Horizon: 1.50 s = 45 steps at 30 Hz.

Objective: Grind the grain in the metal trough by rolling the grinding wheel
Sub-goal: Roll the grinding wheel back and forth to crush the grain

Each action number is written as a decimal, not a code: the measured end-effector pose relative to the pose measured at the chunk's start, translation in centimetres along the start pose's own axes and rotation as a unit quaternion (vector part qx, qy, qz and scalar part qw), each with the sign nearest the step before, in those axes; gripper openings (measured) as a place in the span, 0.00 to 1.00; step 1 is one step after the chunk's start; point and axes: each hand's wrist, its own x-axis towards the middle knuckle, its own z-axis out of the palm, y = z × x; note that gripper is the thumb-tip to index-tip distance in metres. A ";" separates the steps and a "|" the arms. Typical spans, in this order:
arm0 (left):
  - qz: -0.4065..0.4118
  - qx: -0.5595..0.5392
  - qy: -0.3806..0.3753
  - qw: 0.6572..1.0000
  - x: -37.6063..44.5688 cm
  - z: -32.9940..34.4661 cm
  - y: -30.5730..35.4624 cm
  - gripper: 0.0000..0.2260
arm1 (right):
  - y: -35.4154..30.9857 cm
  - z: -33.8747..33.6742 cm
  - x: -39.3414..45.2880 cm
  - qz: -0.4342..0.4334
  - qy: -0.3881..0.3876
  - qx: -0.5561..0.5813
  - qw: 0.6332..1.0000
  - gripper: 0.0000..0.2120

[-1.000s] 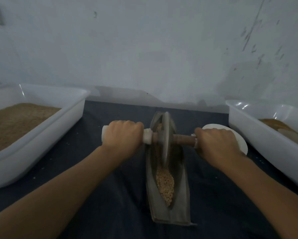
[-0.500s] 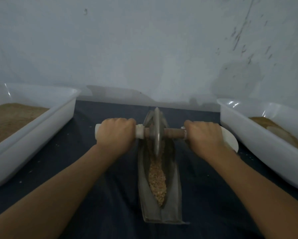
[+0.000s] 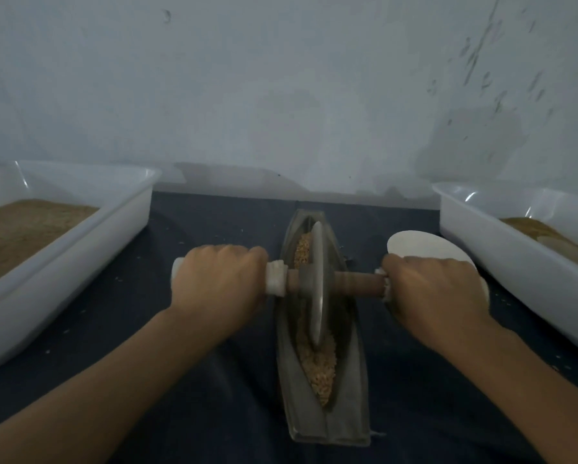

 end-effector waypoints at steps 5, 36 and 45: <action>-0.047 -0.011 0.005 0.999 3.8 3.3 -0.3 0.13 | 0.4 2.7 4.9 0.029 0.029 -0.060 0.997 0.10; 0.033 0.002 0.008 0.999 -0.9 -1.0 -0.3 0.24 | 0.2 -0.9 -1.7 -0.014 -0.014 0.023 1.000 0.16; -0.045 0.010 -0.008 0.999 3.9 3.4 -0.4 0.12 | 0.8 2.8 5.0 0.022 0.006 -0.038 0.999 0.12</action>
